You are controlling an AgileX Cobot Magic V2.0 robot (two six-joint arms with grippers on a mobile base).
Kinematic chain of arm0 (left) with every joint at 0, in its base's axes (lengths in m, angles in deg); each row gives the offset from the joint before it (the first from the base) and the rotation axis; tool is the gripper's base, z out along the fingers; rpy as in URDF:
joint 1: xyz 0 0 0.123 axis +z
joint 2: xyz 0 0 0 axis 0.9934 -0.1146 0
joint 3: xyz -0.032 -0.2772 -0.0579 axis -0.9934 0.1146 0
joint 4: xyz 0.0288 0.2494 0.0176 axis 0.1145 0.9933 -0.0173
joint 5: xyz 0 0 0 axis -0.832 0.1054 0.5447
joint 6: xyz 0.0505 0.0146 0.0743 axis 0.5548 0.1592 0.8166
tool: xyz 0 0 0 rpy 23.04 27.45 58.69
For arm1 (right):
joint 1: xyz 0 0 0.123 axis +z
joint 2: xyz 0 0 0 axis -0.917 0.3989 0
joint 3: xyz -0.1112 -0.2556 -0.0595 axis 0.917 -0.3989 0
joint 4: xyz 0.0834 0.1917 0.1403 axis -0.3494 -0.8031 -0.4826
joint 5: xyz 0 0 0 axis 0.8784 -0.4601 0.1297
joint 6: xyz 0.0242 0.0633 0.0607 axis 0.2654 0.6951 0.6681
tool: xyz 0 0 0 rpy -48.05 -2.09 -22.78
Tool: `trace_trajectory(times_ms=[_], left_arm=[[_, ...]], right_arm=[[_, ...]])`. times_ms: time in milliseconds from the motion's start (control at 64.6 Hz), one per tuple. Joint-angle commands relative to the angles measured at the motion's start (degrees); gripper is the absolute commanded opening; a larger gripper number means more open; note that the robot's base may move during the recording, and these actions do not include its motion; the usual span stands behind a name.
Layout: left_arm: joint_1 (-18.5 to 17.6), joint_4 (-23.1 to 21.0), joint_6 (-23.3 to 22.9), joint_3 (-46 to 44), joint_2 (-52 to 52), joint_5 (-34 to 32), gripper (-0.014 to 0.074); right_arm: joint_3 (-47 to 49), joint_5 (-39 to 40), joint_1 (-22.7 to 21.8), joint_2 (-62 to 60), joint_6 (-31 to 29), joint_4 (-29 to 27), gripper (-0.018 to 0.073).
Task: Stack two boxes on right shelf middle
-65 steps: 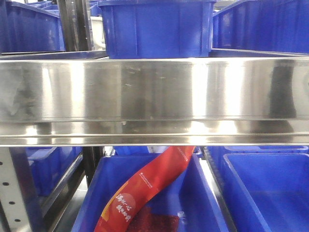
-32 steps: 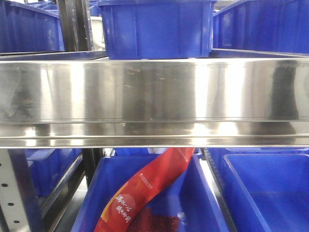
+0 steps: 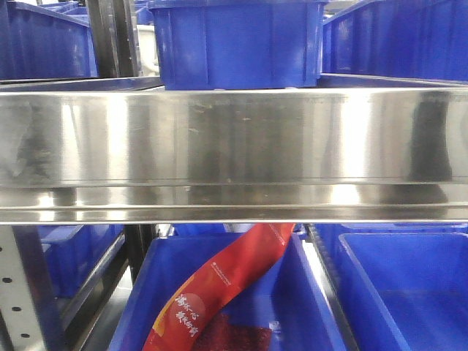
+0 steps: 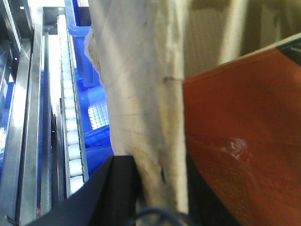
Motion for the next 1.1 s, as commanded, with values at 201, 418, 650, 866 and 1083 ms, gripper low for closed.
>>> trace_trajectory(times_ms=[201, 418, 650, 866, 1083], left_arm=[[-0.16, -0.55, 0.03, -0.78, 0.72, -5.52, -0.0111], [-0.16, 4.15, 0.03, -0.52, -0.65, -0.93, -0.0111], [-0.16, 10.93, 0.03, -0.52, -7.32, 4.44, -0.0111], [-0.16, 13.02, 0.14, -0.52, -12.06, 4.44, -0.0111], [-0.16, 13.38, 0.14, -0.52, -14.22, 4.44, -0.0075]], right_arm=[[0.50, 2.40, -0.49, -0.66, -0.65, 0.59, -0.0151], [0.50, -0.05, -0.49, 0.04, -0.53, 0.59, -0.0151], [0.50, -6.51, -0.49, 5.93, 0.40, -0.13, -0.0151], [0.50, -6.51, -0.49, 12.62, 0.40, -0.37, -0.0151], [0.50, -6.51, -0.49, 15.60, 0.40, -0.37, -0.0143]])
